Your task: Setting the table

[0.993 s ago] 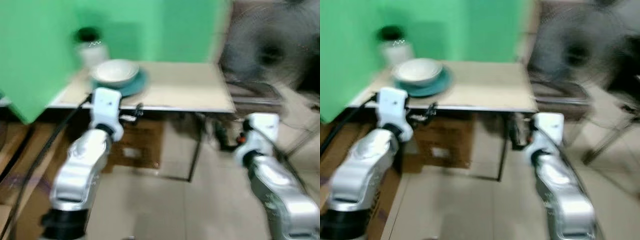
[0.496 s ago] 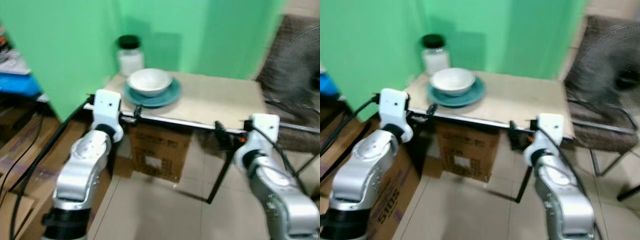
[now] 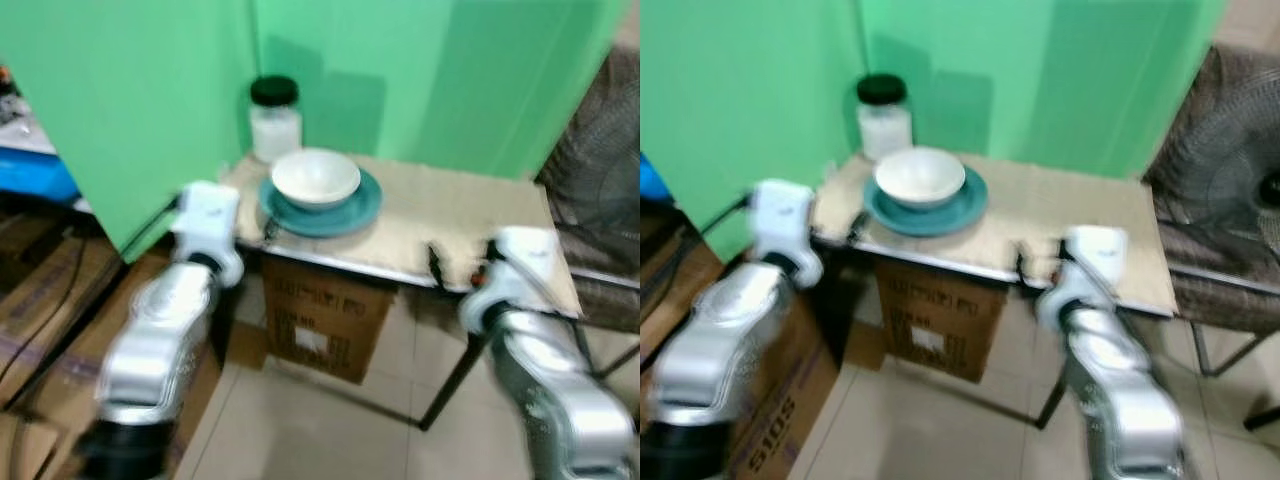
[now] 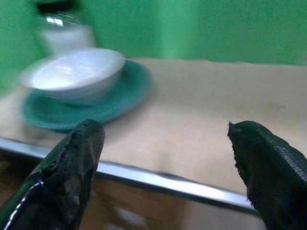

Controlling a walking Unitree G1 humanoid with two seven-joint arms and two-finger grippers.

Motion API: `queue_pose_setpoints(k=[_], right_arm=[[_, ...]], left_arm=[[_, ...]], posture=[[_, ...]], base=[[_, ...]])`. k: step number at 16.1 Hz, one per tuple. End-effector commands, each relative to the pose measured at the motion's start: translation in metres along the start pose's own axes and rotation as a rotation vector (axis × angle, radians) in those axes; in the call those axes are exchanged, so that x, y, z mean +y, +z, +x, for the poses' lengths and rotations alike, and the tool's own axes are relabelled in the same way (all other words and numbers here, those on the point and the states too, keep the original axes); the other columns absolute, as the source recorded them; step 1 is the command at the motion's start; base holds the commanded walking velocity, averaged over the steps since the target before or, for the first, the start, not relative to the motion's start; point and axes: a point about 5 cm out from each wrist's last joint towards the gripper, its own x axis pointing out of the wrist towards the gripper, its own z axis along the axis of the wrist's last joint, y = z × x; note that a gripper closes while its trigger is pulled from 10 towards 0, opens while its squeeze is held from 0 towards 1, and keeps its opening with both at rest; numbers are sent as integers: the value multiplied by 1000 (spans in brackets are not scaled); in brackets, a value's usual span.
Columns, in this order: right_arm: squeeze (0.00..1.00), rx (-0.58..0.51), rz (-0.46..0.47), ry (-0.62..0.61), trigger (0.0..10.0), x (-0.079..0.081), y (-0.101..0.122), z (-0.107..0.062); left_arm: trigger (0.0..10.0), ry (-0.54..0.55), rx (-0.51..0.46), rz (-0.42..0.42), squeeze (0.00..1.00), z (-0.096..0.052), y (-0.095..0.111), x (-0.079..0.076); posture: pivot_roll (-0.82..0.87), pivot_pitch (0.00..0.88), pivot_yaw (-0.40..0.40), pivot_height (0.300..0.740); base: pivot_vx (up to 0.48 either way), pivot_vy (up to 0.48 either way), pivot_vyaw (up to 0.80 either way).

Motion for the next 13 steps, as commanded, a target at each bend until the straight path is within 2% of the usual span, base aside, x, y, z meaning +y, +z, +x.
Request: queue_pose_setpoints(k=[1, 13], right_arm=[[0, -11, -12, -44, 10000, -11, 3, -2], [0, -21, -6, -32, 10000, -7, 4, 1]], left_arm=[[10000, -42, -22, -6, 0, 2, 6, -11], [10000, -46, -29, -4, 0, 5, 8, -9]], posture=[[37, 0, -12, 740], [40, 0, 1, 740]], base=[[337, 0, 0], [338, 0, 0]])
